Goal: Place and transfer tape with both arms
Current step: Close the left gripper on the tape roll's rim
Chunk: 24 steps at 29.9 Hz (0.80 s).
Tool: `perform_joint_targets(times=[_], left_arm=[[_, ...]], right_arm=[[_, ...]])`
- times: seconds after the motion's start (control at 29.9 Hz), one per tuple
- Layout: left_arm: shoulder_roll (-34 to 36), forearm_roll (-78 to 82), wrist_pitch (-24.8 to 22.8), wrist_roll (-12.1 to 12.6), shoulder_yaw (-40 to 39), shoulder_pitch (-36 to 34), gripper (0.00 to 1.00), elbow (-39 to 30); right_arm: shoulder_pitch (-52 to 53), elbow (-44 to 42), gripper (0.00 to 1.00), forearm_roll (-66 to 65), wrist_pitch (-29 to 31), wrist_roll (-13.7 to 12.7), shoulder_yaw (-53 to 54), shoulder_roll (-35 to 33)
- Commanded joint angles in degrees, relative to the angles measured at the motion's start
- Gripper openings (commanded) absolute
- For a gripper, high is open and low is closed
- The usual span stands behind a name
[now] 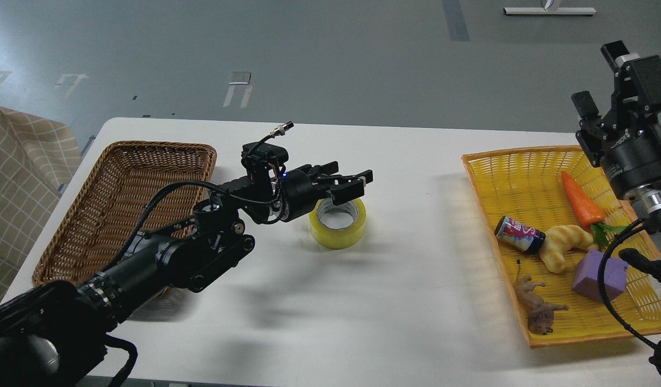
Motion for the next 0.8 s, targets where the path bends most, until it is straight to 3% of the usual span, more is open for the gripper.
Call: perform_joint_targets(times=[0.0,0.77], left_arm=[[-0.2,0.9,0.0,1.7,0.4,-0.7,0.98,1.2],[2.6,7.8,0.3,1.6,5.5,-0.1,0.98,3.5]], right_arm=[[0.3,-0.2,1.0,0.0,0.0,0.0,0.0,-0.1],[0.8,-3.5,1.0,1.0,0.0,0.0,-0.1,0.0]])
